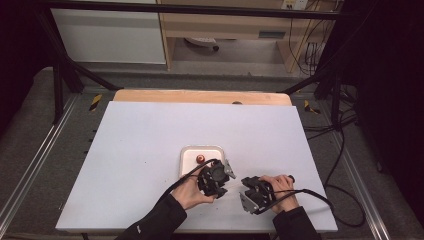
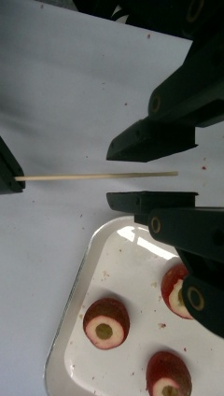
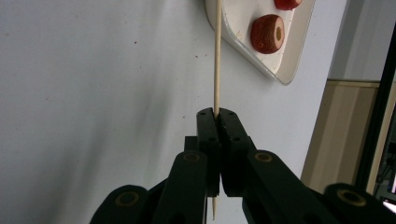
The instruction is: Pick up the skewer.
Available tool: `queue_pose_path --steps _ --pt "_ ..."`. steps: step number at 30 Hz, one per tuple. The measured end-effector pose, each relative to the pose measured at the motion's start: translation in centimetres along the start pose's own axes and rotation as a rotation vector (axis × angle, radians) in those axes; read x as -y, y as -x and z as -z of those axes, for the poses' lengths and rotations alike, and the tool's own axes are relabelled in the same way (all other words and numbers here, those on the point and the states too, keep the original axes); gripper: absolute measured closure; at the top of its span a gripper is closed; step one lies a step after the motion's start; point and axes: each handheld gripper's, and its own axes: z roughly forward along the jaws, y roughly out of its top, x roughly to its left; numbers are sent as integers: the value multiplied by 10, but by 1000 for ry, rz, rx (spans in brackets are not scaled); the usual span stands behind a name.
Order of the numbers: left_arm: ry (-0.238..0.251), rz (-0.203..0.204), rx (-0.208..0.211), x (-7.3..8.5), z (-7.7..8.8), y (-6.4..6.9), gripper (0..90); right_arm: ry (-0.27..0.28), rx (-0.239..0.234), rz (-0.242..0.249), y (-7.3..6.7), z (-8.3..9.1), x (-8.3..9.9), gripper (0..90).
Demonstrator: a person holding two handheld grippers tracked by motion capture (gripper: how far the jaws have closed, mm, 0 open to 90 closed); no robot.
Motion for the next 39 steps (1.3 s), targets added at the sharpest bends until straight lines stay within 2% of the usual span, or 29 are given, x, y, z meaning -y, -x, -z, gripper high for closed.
queue_pose_path --steps 4,5,7,11,13,14,18,19,24,25,28,30,33,34,36,37,39 --pt "-46 21 15 -7 -7 -2 771 -11 4 51 4 -1 -5 891" --pt "-57 26 16 -8 -9 -2 785 -20 1 43 4 -1 -6 891" --pt "-81 22 6 -10 -12 -3 817 -21 5 72 6 -2 -9 891" --pt "-100 26 4 -12 -16 -3 865 -39 2 87 5 -2 -11 891" --pt "-106 29 4 -12 -16 -3 871 -34 3 117 7 -2 -12 890" --pt "-108 32 3 -12 -16 -3 874 -40 1 102 5 -2 -12 890" --pt "-113 42 -2 -12 -16 -4 880 -44 7 110 6 -1 -13 891" --pt "-115 41 -7 -12 -16 -4 883 -31 8 119 7 -2 -14 890" --pt "-119 50 -31 -10 -16 -2 887 -32 10 82 7 -2 -14 865" --pt "-118 49 -36 -9 -17 -2 888 -29 9 41 7 -2 -14 838" --pt "-113 53 -55 -2 -14 -2 887 -18 5 -42 9 0 -10 751" --pt "-105 64 -71 4 -11 -2 886 -13 2 -134 11 1 -4 660" --pt "-82 85 -81 14 -8 -4 886 -9 -15 -331 10 4 9 525" --pt "-76 89 -88 18 -6 -5 886 -2 -15 -378 10 4 12 494" --pt "-62 102 -94 24 -4 -5 886 37 -22 -514 9 5 20 430" --pt "-62 102 -94 24 -4 -5 885 56 -21 -559 8 6 24 394" --pt "-31 120 -105 31 -1 -4 885 81 -19 -659 5 6 29 331"
